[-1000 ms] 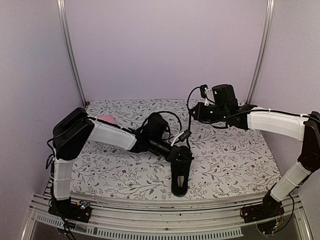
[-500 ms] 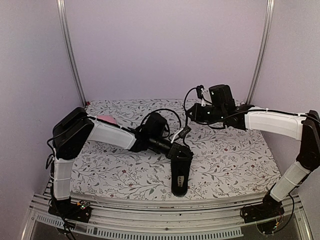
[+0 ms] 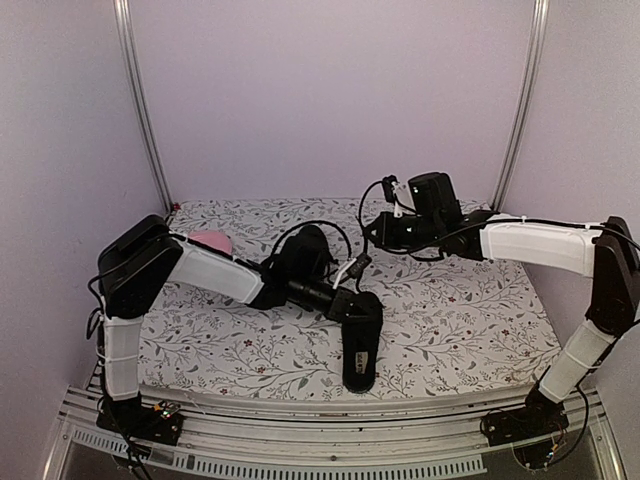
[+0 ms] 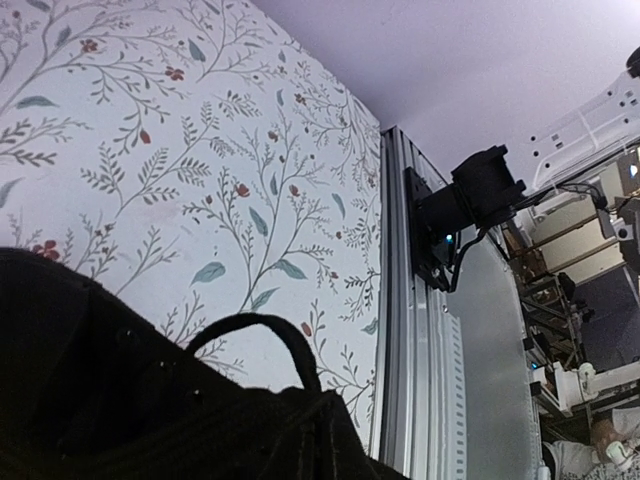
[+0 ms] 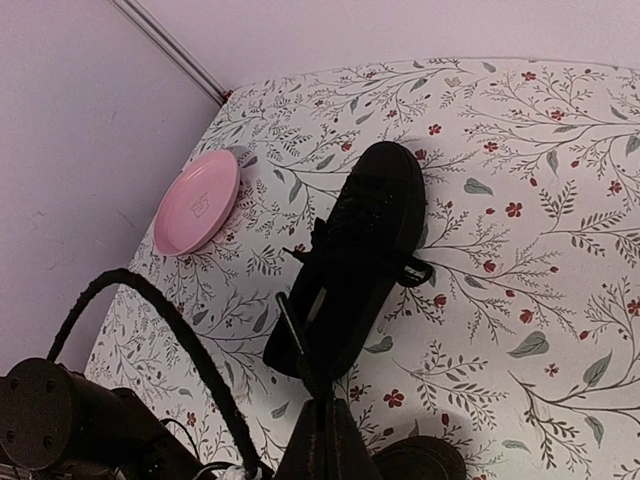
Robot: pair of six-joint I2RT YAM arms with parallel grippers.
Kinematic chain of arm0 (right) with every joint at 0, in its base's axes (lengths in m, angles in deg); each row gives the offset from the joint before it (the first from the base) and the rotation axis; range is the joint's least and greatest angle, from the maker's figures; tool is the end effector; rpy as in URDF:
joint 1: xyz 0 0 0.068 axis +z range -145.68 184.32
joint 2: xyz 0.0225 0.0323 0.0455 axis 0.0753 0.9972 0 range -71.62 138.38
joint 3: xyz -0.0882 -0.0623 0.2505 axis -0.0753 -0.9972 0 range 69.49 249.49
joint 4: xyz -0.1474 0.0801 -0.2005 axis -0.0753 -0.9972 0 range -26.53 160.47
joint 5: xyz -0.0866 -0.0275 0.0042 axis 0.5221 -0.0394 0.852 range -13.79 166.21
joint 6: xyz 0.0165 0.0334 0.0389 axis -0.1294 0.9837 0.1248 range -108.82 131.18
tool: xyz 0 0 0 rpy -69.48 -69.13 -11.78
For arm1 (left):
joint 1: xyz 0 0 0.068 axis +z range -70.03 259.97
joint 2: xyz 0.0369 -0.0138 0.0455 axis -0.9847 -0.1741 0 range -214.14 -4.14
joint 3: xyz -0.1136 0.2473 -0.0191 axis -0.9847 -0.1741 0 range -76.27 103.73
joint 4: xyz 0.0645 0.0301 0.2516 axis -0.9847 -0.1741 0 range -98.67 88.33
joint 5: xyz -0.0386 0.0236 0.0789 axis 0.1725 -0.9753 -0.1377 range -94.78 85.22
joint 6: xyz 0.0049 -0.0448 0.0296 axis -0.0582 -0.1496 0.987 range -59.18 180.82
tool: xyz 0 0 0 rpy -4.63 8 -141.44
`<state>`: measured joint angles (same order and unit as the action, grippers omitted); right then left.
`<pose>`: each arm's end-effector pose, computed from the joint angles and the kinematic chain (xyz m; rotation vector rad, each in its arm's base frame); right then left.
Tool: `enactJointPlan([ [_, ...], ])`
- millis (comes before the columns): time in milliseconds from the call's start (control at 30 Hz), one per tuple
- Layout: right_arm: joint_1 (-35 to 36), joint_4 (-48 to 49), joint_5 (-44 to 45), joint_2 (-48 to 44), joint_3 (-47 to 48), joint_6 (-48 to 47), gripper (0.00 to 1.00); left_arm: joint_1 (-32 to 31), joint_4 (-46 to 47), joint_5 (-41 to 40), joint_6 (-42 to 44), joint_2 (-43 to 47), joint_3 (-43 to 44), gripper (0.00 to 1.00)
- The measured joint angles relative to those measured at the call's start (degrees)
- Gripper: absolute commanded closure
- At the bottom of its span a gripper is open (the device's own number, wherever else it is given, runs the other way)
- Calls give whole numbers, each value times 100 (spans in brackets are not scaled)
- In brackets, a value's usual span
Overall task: Tie the shoes
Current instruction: Place the shoelace at the center of the board.
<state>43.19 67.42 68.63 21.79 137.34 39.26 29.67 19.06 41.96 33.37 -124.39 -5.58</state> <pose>0.2918 0.2412 0.2732 -0.2899 2.1594 0.8332 0.2635 -0.3581 0.1467 1.0187 2.1111 -1.6066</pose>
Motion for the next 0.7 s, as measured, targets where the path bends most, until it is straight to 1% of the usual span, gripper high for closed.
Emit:
enactJointPlan([
  [167,221,24,-72,396,354,-122,98,46,142,-319,-11,485,-658,100],
  [200,286,33,-103,485,426,-144,94,52,201,-389,-28,623,-796,100],
  [233,332,57,-151,579,494,-166,85,59,258,-424,-39,732,-903,100],
  [333,398,146,-289,811,610,-243,50,72,444,-553,-129,1016,-1193,100],
  [367,396,177,-345,848,619,-225,40,72,492,-599,-170,1038,-1257,100],
  [433,341,214,-356,914,629,-289,24,72,535,-717,-262,1038,-1325,100],
  [500,313,225,-334,933,629,-363,16,72,544,-909,-361,1038,-1362,100],
  [600,203,334,-378,922,599,-507,8,72,527,-1279,-501,1038,-1364,100],
  [700,-33,474,-632,704,219,-525,4,70,511,-1637,-625,1051,-1364,100],
])
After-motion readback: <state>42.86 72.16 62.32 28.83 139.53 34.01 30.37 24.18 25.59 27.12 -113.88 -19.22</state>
